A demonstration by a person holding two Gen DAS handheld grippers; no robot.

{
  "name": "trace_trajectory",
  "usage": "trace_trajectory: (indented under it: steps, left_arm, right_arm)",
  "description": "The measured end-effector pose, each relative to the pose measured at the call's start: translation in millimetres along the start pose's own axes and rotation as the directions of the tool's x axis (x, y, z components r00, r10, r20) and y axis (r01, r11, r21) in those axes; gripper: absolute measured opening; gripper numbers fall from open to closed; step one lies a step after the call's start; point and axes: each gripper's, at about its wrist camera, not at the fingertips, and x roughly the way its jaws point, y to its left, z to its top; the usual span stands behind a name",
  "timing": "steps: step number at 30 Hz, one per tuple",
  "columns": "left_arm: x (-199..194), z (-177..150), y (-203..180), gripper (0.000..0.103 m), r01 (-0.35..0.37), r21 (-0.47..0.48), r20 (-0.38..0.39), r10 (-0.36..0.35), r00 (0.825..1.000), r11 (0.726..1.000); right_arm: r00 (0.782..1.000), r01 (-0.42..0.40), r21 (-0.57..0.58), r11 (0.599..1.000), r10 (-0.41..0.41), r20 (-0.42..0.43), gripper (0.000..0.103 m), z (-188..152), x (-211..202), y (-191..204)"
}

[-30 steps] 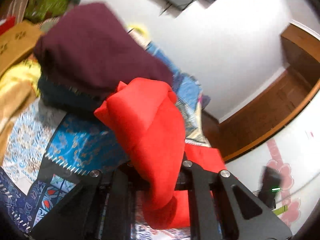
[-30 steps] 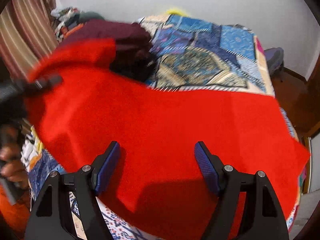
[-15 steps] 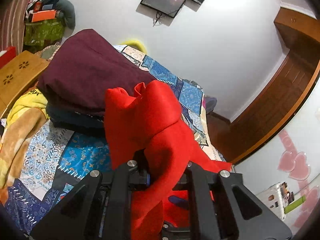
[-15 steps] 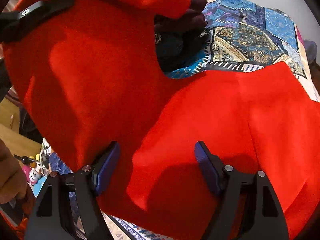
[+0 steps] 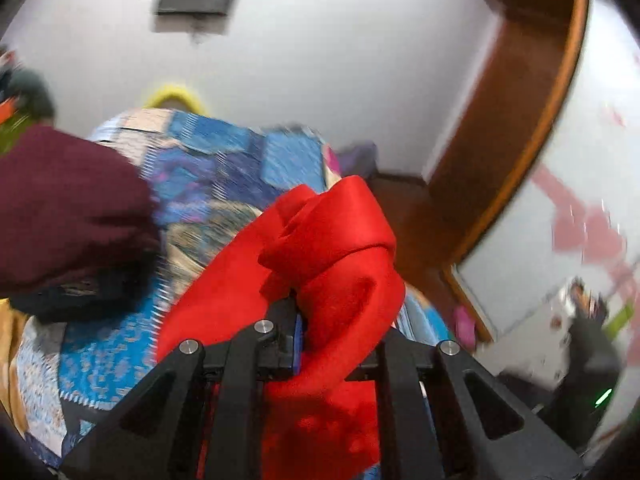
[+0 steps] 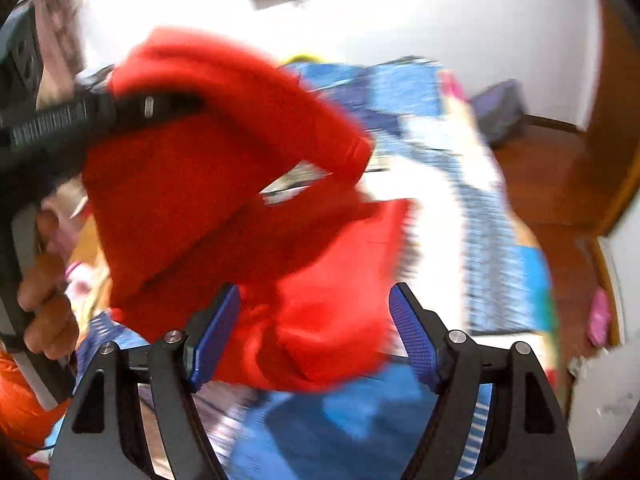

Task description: Fold large clothes

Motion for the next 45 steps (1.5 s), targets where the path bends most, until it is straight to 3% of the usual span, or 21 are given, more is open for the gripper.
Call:
trace_trajectory:
  steps: [2,5,7,9,12,16,18,23,25,27,30,33,36,39,45]
  left_arm:
    - [24,-16,-15,0.012,0.011,0.050,-0.092,-0.007,0.996,0.999]
    - [50,-45,-35,0.015,0.037,0.148,-0.233,-0.001,0.972,0.988]
    - [58,-66,-45,0.032,0.086,0.201,-0.330,-0.015,0.944,0.976]
    - [54,-80,-51,0.043,0.125,0.232,-0.373,-0.030,0.927,0.965]
    - [39,-86,-49,0.051,0.127,0.248,-0.373,-0.027,0.927,0.960]
    - [12,-77,-37,0.063,0.169,0.158,-0.390,-0.095,0.916,0.973]
    - [-3,-70,-33,0.063,0.195,0.137,-0.380,-0.130,0.916,0.971]
    - [-43,-52,-16,0.065,0.159,0.156,-0.277,-0.112,0.954,0.975]
    - [-53,-44,-1,0.074,0.122,0.164,-0.232,-0.082,0.969,0.979]
    - [-55,-38,16,0.081,0.074,0.152,-0.194,-0.044,0.980,0.986]
    - [-48,-33,51,0.082,-0.011,0.104,-0.175,0.029,0.984,0.994]
    - [-28,-36,82,0.082,-0.112,0.085,-0.189,0.127,0.974,0.990]
    - [-2,-49,104,0.082,-0.144,0.066,-0.263,0.156,0.952,0.987]
    - [15,-68,109,0.082,-0.101,0.048,-0.331,0.111,0.937,0.994]
    - [26,-90,112,0.083,-0.041,-0.040,-0.357,0.024,0.934,0.998]
  right_arm:
    - [0.999,0.049,0.039,0.998,-0.049,0.007,0.074,-5,-11,-22]
    - [0.996,0.090,0.085,0.992,-0.091,0.011,0.074,-14,-26,-43]
    - [0.994,0.105,0.099,0.990,-0.107,0.012,0.074,-17,-30,-52]
    - [0.994,0.112,0.103,0.988,-0.113,0.009,0.074,-19,-33,-58]
    - [0.995,0.096,0.104,0.990,-0.098,0.010,0.074,-17,-35,-56]
    - [0.999,0.042,0.082,0.996,-0.044,0.018,0.074,-11,-38,-49]
    - [0.999,0.013,0.066,0.998,-0.015,0.033,0.074,-6,-42,-41]
    - [0.995,-0.042,-0.004,0.999,0.042,0.088,0.074,12,-49,-10]
    - [0.993,-0.056,-0.029,0.998,0.058,0.102,0.074,21,-46,3]
    - [0.991,-0.071,-0.055,0.996,0.077,0.107,0.074,30,-40,16]
    - [0.991,-0.086,-0.100,0.991,0.095,0.093,0.074,43,-26,37]
    - [0.995,-0.077,-0.131,0.988,0.084,0.049,0.074,54,-4,53]
    - [0.999,-0.052,-0.148,0.988,0.051,-0.008,0.074,58,20,57]
    - [0.995,0.019,-0.143,0.990,-0.033,-0.096,0.074,53,49,46]
    - [0.974,0.051,-0.060,0.997,-0.063,-0.217,0.074,19,63,-2]
